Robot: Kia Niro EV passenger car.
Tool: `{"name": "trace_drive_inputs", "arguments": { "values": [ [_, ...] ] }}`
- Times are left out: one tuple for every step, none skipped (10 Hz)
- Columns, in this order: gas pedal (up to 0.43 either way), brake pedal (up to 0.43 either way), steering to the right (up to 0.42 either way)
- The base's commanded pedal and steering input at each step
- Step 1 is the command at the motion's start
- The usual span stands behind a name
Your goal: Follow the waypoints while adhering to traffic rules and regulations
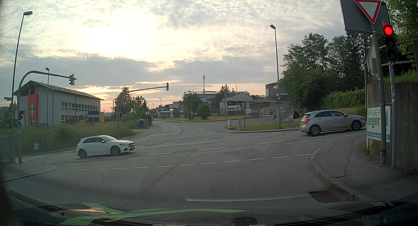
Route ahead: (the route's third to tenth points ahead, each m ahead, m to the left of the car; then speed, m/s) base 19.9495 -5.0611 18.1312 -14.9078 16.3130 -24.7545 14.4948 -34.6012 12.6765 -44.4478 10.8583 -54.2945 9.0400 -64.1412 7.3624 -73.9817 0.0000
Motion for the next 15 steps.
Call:
{"name": "trace_drive_inputs", "arguments": {
  "values": [
    [0.000, 0.396, 0.004],
    [0.000, 0.396, 0.004],
    [0.000, 0.396, 0.004],
    [0.000, 0.396, 0.004],
    [0.000, 0.396, 0.004],
    [0.000, 0.396, 0.004],
    [0.000, 0.396, 0.004],
    [0.000, 0.396, 0.004],
    [0.000, 0.396, 0.004],
    [0.000, 0.396, 0.004],
    [0.000, 0.396, 0.004],
    [0.000, 0.396, 0.004],
    [0.000, 0.396, 0.004],
    [0.000, 0.396, 0.004],
    [0.000, 0.396, 0.004]
  ]
}}
